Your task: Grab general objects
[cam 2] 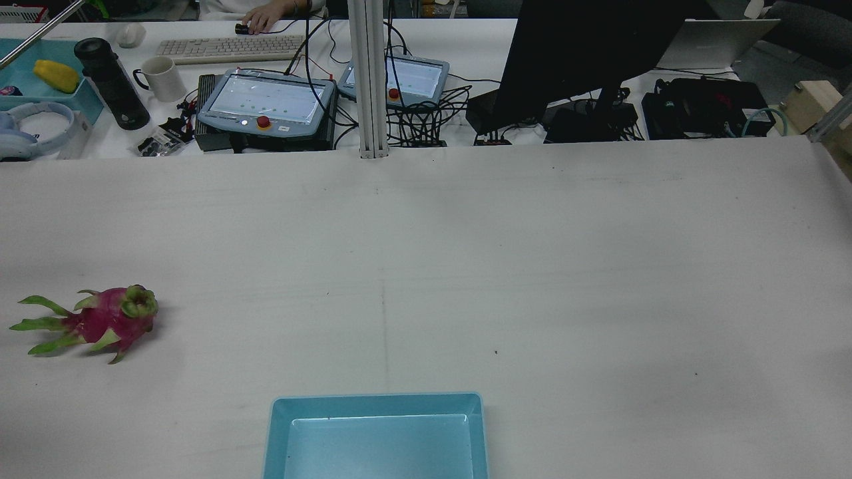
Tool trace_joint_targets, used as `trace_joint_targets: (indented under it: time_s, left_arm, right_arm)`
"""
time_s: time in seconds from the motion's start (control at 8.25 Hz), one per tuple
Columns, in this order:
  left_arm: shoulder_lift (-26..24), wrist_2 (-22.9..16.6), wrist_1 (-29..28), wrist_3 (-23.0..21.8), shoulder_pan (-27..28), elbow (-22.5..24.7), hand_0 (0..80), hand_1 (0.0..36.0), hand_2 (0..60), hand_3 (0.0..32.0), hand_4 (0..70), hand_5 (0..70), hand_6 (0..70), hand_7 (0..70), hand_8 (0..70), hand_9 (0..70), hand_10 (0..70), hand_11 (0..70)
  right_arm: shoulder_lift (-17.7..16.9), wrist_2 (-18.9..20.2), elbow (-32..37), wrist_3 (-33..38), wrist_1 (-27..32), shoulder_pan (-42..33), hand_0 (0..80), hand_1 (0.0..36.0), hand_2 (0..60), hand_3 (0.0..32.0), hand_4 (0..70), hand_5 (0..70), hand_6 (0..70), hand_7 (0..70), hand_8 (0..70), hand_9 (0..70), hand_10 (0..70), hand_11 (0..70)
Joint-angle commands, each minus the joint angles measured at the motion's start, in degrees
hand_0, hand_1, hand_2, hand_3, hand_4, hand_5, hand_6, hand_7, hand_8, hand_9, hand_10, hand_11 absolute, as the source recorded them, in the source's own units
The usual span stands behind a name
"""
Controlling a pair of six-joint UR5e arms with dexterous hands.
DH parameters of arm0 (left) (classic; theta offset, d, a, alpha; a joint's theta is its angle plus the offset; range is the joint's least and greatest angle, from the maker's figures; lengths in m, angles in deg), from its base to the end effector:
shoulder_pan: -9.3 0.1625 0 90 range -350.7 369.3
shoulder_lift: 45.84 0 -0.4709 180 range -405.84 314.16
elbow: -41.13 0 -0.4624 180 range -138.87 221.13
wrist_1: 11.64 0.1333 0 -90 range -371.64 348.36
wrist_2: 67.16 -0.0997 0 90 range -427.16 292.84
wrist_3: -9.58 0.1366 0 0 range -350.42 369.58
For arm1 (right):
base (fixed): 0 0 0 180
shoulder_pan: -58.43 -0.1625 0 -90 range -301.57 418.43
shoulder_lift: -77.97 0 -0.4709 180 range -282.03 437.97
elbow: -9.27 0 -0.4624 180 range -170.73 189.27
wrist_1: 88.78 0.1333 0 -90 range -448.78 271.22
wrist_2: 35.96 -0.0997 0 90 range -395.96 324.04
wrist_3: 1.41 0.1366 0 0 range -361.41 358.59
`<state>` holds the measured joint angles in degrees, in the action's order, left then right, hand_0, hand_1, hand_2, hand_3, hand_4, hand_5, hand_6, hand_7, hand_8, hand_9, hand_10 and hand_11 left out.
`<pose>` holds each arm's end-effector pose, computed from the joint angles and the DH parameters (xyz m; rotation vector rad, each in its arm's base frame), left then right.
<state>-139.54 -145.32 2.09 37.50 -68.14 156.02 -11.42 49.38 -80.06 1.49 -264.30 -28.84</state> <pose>-0.0289 -0.6121 0.4732 0.4863 2.2417 -1.7324 0.1151 -0.6170 0.7228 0.0260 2.2608 -2.0913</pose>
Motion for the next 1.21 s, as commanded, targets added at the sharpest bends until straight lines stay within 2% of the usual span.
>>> trace_joint_targets:
  time_s: [0.0, 0.12, 0.24, 0.36, 0.48, 0.85, 0.97, 1.09]
  left_arm:
    - [0.10, -0.24, 0.16, 0.29, -0.60, 0.60, 44.3, 7.1, 0.0, 0.0, 2.4, 8.2, 0.0, 5.4, 0.0, 0.0, 0.0, 0.0]
    - [0.10, -0.50, 0.77, 0.47, -0.69, 2.08, 45.1, 7.6, 0.0, 0.0, 2.8, 9.1, 0.0, 5.5, 0.0, 0.0, 0.0, 0.0]
    - [0.10, -2.16, 3.21, 2.82, -0.78, 4.88, 45.9, 8.5, 0.0, 0.0, 3.5, 10.5, 0.0, 5.9, 0.0, 0.0, 0.0, 0.0]
    - [0.10, -5.74, 4.81, 7.63, -3.74, 6.30, 46.2, 8.8, 0.0, 0.0, 3.6, 11.4, 0.0, 5.8, 0.0, 0.0, 0.0, 0.0]
    - [0.10, -7.43, 5.43, 9.24, -4.73, 6.75, 46.6, 9.5, 0.0, 0.0, 3.6, 12.7, 0.0, 5.1, 0.0, 0.0, 0.0, 0.0]
    - [0.19, -7.01, 5.00, 11.53, -3.69, 6.57, 46.6, 9.7, 0.0, 0.0, 3.8, 11.1, 0.0, 3.9, 0.0, 0.0, 0.0, 0.0]
    - [0.36, -8.14, 4.04, 17.89, -4.29, 6.92, 47.3, 10.6, 0.0, 0.0, 4.4, 13.3, 0.0, 4.2, 0.0, 0.0, 0.0, 0.0]
    - [-0.60, -15.02, 7.60, 26.14, -6.04, 8.49, 48.2, 11.8, 0.0, 0.0, 5.5, 17.9, 0.0, 5.2, 0.0, 0.0, 0.0, 0.0]
  right_arm:
    - [0.00, 0.00, 0.04, 0.00, 0.00, 0.00, 0.0, 0.0, 0.0, 0.0, 0.0, 0.0, 0.0, 0.0, 0.0, 0.0, 0.0, 0.0]
    - [0.00, 0.00, 0.04, 0.00, 0.00, 0.00, 0.0, 0.0, 0.0, 0.0, 0.0, 0.0, 0.0, 0.0, 0.0, 0.0, 0.0, 0.0]
    - [0.00, 0.00, 0.04, 0.00, 0.00, 0.00, 0.0, 0.0, 0.0, 0.0, 0.0, 0.0, 0.0, 0.0, 0.0, 0.0, 0.0, 0.0]
    - [0.00, 0.00, 0.04, 0.00, 0.00, 0.00, 0.0, 0.0, 0.0, 0.0, 0.0, 0.0, 0.0, 0.0, 0.0, 0.0, 0.0, 0.0]
    - [0.00, 0.00, 0.04, 0.00, 0.00, 0.00, 0.0, 0.0, 0.0, 0.0, 0.0, 0.0, 0.0, 0.0, 0.0, 0.0, 0.0, 0.0]
    - [0.00, 0.00, -0.05, 0.00, 0.00, 0.00, 0.0, 0.0, 0.0, 0.0, 0.0, 0.0, 0.0, 0.0, 0.0, 0.0, 0.0, 0.0]
    - [0.00, 0.00, -0.05, 0.00, 0.00, 0.00, 0.0, 0.0, 0.0, 0.0, 0.0, 0.0, 0.0, 0.0, 0.0, 0.0, 0.0, 0.0]
    - [0.00, 0.00, 0.04, 0.00, 0.00, 0.00, 0.0, 0.0, 0.0, 0.0, 0.0, 0.0, 0.0, 0.0, 0.0, 0.0, 0.0, 0.0]
